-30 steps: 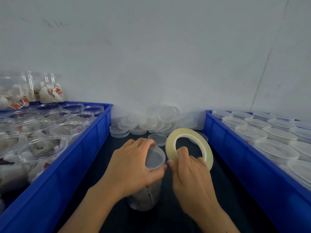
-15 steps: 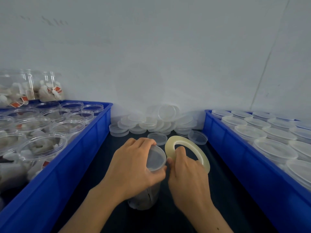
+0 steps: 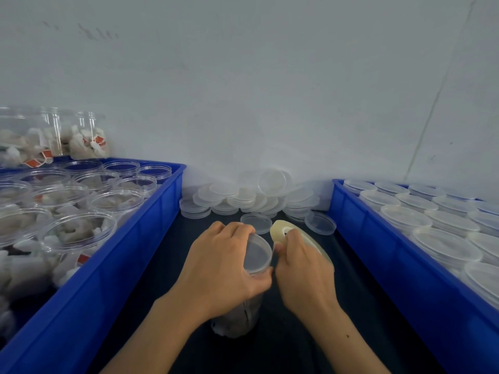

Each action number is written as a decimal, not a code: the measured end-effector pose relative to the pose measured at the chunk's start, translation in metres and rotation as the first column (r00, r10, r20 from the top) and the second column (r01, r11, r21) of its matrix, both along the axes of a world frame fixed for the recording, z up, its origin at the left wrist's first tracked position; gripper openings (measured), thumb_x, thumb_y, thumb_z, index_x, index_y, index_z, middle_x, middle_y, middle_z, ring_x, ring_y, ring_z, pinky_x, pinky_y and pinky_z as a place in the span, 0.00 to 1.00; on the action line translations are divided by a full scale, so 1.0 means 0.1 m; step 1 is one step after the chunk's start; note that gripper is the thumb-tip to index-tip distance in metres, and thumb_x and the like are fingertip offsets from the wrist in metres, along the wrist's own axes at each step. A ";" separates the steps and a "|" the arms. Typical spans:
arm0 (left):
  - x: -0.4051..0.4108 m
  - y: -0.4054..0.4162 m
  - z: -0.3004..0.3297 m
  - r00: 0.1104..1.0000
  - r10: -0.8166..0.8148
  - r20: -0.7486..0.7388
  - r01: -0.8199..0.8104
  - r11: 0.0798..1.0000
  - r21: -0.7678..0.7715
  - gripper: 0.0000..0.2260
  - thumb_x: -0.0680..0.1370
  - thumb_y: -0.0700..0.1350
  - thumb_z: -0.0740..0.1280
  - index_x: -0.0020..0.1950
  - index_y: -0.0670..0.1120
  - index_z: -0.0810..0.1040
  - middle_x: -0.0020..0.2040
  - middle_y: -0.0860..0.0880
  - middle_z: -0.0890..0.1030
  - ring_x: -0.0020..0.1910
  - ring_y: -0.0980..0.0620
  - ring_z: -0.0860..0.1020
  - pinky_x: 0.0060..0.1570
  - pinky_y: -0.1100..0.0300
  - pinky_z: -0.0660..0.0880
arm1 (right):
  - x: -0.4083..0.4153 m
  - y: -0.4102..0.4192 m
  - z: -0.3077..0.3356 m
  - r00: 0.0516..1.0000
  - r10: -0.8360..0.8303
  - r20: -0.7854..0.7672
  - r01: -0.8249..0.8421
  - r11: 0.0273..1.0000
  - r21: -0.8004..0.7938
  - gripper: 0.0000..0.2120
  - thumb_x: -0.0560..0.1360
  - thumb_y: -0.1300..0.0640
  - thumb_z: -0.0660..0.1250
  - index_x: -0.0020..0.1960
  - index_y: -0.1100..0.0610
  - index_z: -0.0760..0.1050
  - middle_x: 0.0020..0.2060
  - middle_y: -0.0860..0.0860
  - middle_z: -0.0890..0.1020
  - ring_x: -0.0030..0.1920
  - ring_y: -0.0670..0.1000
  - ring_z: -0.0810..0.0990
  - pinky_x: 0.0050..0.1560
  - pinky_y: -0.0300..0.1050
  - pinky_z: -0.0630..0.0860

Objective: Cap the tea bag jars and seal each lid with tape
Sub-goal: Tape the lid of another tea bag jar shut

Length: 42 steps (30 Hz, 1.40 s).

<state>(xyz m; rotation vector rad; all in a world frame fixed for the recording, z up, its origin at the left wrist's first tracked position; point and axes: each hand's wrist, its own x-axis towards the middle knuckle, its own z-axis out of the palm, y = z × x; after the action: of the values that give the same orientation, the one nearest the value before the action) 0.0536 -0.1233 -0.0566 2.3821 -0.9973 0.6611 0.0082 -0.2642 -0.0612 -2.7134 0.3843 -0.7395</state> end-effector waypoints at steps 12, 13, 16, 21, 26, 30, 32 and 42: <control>0.03 -0.01 -0.04 1.000 -0.007 0.020 0.007 1.000 -0.022 0.32 0.71 0.67 0.64 0.70 0.53 0.67 0.65 0.58 0.73 0.59 0.58 0.70 0.56 0.66 0.64 | 0.15 0.01 0.07 0.989 -0.045 -0.141 0.072 0.979 0.189 0.07 0.81 0.53 0.55 0.50 0.55 0.69 0.38 0.48 0.75 0.35 0.45 0.71 0.35 0.41 0.66; 0.04 -0.01 -0.04 1.000 -0.003 0.029 0.003 1.000 -0.020 0.32 0.71 0.68 0.64 0.70 0.53 0.67 0.65 0.58 0.73 0.59 0.58 0.70 0.56 0.66 0.64 | 0.17 0.02 0.09 0.986 -0.054 -0.155 0.085 0.976 0.202 0.06 0.80 0.55 0.56 0.47 0.54 0.69 0.37 0.48 0.74 0.34 0.46 0.70 0.33 0.41 0.65; 0.04 -0.01 -0.04 1.000 -0.001 0.017 0.001 1.000 -0.012 0.32 0.71 0.68 0.63 0.70 0.53 0.67 0.65 0.58 0.73 0.59 0.57 0.69 0.55 0.65 0.64 | 0.18 0.04 0.11 0.981 -0.077 -0.176 0.115 0.969 0.218 0.05 0.80 0.55 0.55 0.47 0.55 0.68 0.36 0.47 0.73 0.34 0.46 0.69 0.31 0.41 0.62; 0.04 -0.02 -0.03 1.000 0.004 0.019 -0.004 1.000 -0.013 0.32 0.71 0.68 0.62 0.69 0.53 0.67 0.64 0.57 0.74 0.58 0.57 0.70 0.55 0.63 0.67 | 0.20 0.04 0.13 0.975 -0.095 -0.202 0.143 0.960 0.240 0.08 0.80 0.54 0.54 0.53 0.57 0.69 0.42 0.50 0.75 0.38 0.48 0.71 0.36 0.43 0.65; 0.03 -0.02 -0.02 1.000 0.004 0.007 -0.004 1.000 0.001 0.31 0.71 0.68 0.62 0.69 0.53 0.68 0.64 0.57 0.74 0.58 0.57 0.70 0.56 0.63 0.67 | 0.21 0.02 0.14 0.974 -0.092 -0.206 0.141 0.961 0.239 0.10 0.81 0.53 0.53 0.54 0.58 0.70 0.43 0.51 0.75 0.37 0.47 0.71 0.35 0.43 0.65; -0.02 -0.03 0.02 1.000 -0.006 0.019 0.007 1.000 -0.018 0.30 0.71 0.67 0.62 0.67 0.53 0.69 0.63 0.58 0.74 0.58 0.56 0.70 0.57 0.62 0.68 | 0.27 -0.02 0.09 0.970 -0.112 -0.217 0.169 0.949 0.265 0.12 0.81 0.53 0.53 0.54 0.58 0.71 0.46 0.53 0.78 0.42 0.51 0.75 0.44 0.48 0.73; -0.11 -0.02 -0.01 0.996 -0.083 0.020 0.084 0.996 -0.039 0.31 0.68 0.67 0.62 0.66 0.53 0.71 0.61 0.59 0.75 0.56 0.57 0.71 0.54 0.66 0.66 | 0.29 -0.18 0.19 0.964 -0.181 -0.194 0.239 0.911 0.336 0.15 0.82 0.53 0.53 0.57 0.61 0.73 0.50 0.57 0.80 0.46 0.54 0.77 0.49 0.51 0.75; -0.13 -0.11 -0.01 0.992 -0.114 -0.052 0.113 0.993 -0.022 0.33 0.70 0.68 0.65 0.71 0.56 0.65 0.66 0.61 0.70 0.61 0.60 0.68 0.59 0.65 0.64 | 0.30 -0.41 0.27 0.991 -0.007 -0.135 0.065 0.900 0.431 0.11 0.83 0.56 0.53 0.52 0.60 0.71 0.40 0.51 0.73 0.37 0.47 0.71 0.43 0.47 0.71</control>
<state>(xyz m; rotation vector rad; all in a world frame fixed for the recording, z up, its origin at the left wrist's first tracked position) 0.0408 -0.1347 -0.0579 2.2943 -1.0899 0.5603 0.0385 -0.3049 -0.0340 -2.3378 0.5580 -0.4206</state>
